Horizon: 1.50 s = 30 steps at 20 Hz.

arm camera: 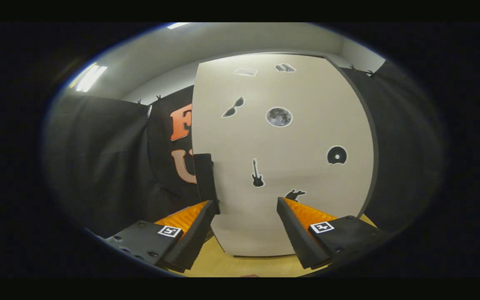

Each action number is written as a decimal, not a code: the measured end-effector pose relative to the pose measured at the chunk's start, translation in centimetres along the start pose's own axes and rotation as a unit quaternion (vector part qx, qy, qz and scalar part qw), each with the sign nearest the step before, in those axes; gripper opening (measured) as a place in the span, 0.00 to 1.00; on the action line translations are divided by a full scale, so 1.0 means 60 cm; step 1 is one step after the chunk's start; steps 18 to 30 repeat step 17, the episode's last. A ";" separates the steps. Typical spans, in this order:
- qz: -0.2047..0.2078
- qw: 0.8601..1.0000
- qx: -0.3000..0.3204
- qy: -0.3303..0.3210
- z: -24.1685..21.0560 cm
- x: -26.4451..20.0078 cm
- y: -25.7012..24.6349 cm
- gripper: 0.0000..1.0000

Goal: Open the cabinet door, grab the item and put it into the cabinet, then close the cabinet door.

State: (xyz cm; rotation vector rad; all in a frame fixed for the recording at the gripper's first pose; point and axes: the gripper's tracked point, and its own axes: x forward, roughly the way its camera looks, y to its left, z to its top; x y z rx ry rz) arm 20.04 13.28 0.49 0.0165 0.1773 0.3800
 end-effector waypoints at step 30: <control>-0.101 0.995 -0.014 -0.010 0.023 -0.309 -0.304 0.97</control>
